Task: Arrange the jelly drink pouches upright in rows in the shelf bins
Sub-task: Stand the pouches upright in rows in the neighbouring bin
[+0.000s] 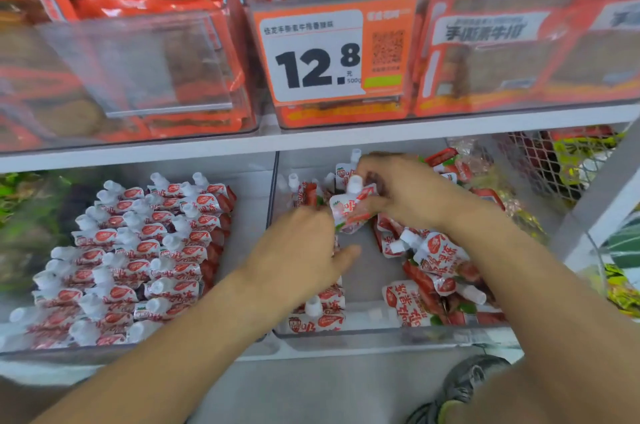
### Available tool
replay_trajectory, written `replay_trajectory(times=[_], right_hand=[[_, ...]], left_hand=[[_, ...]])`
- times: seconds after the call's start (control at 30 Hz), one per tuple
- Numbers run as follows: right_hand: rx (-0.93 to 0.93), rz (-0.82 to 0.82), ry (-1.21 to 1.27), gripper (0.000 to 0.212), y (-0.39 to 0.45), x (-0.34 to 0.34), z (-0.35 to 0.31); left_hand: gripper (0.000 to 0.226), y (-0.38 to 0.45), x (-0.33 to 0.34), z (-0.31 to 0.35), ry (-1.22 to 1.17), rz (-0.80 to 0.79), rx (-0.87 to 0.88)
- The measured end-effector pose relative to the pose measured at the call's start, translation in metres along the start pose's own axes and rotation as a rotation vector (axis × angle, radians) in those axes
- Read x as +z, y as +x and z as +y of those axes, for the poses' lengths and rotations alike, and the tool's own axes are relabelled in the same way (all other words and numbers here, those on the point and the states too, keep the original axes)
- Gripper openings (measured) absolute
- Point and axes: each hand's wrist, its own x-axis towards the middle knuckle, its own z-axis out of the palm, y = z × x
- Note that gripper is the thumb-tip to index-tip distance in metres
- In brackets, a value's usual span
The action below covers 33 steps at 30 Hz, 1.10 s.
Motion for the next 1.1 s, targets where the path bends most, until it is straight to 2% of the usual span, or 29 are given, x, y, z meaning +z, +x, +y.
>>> replay_trajectory(times=[0.07, 0.13, 0.17, 0.27, 0.33, 0.4, 0.47, 0.53, 0.63, 0.67, 0.8, 0.9, 0.97, 1.1], right_hand=[[0.039, -0.006, 0.232, 0.029, -0.016, -0.011, -0.006], [0.03, -0.038, 0.562, 0.024, -0.03, -0.016, -0.021], [0.002, -0.046, 0.682, 0.022, -0.034, -0.016, -0.03], [-0.061, -0.131, 0.815, 0.024, -0.035, -0.008, -0.05], [-0.02, -0.111, 0.741, 0.025, -0.029, -0.002, -0.047], [0.046, 0.001, 0.465, 0.025, -0.013, 0.004, -0.034], [0.056, 0.037, 0.223, 0.033, 0.011, 0.012, -0.028], [0.041, -0.045, 0.11, 0.054, 0.038, 0.026, -0.028], [0.095, -0.29, -0.086, 0.095, 0.074, 0.053, -0.031], [0.109, -0.313, -0.164, 0.101, 0.081, 0.064, -0.03], [0.098, -0.213, -0.344, 0.095, 0.092, 0.099, -0.023], [0.076, -0.195, -0.315, 0.079, 0.085, 0.095, -0.022], [0.063, -0.251, -0.255, 0.068, 0.073, 0.077, -0.025], [0.0, -0.283, -0.252, 0.076, 0.041, 0.04, -0.028]], left_hand=[[0.062, -0.014, -0.003, -0.004, -0.223, 0.197, -0.057], [0.078, -0.03, -0.01, -0.006, -0.465, 0.311, -0.126], [0.076, -0.038, -0.014, -0.006, -0.57, 0.344, -0.152], [0.039, -0.06, -0.022, -0.015, -0.728, 0.41, -0.209], [0.027, -0.075, -0.03, -0.025, -0.839, 0.439, -0.28], [0.013, -0.088, -0.036, -0.035, -0.955, 0.456, -0.35], [0.004, -0.096, -0.037, -0.047, -1.051, 0.453, -0.411], [0.001, -0.1, -0.032, -0.059, -1.114, 0.42, -0.457], [0.004, -0.106, -0.022, -0.07, -1.206, 0.363, -0.505], [0.005, -0.107, -0.018, -0.072, -1.222, 0.348, -0.509], [0.01, -0.111, -0.01, -0.074, -1.265, 0.321, -0.495], [0.013, -0.111, -0.008, -0.075, -1.258, 0.299, -0.492], [0.015, -0.111, -0.006, -0.079, -1.272, 0.286, -0.51], [0.021, -0.115, -0.008, -0.087, -1.254, 0.303, -0.524]])
